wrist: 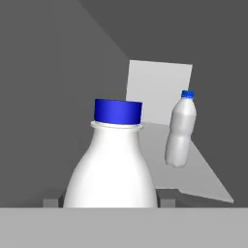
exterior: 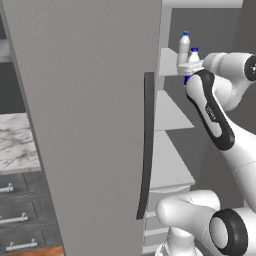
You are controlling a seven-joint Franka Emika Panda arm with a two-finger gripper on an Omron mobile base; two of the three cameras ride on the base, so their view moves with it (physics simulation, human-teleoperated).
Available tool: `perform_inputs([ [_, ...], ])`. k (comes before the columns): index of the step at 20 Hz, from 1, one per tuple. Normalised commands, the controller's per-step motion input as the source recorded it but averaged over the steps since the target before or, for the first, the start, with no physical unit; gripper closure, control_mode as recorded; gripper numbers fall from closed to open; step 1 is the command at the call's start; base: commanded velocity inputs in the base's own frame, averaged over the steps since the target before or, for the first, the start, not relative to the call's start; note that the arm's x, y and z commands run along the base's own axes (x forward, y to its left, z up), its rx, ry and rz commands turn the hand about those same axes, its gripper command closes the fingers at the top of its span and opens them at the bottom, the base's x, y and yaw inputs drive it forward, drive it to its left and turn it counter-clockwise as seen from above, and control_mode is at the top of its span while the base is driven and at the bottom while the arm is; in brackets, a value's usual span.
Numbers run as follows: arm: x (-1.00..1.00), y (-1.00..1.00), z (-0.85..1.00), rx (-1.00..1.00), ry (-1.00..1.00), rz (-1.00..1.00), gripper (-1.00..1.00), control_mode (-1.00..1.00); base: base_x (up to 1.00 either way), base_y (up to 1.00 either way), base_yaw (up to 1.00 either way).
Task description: Take the bottled waters from the counter and place them in the freezer to freeze. Close the freezer door after placing the bottles.
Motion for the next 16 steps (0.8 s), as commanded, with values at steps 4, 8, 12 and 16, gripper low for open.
perform_inputs([
  [4,0.05,-0.01,0.02,0.00,-0.18,0.02,1.00,-1.00,0.00,0.00,0.00],
  [8,0.06,0.00,0.24,0.00,-0.04,0.00,1.00,-1.00,0.00,0.00,0.00],
  [12,0.22,0.00,0.36,0.00,0.00,0.00,1.00,-1.00,0.00,0.00,0.00],
  [16,0.30,0.00,0.30,0.00,0.00,0.00,1.00,-1.00,0.00,0.00,0.00],
])
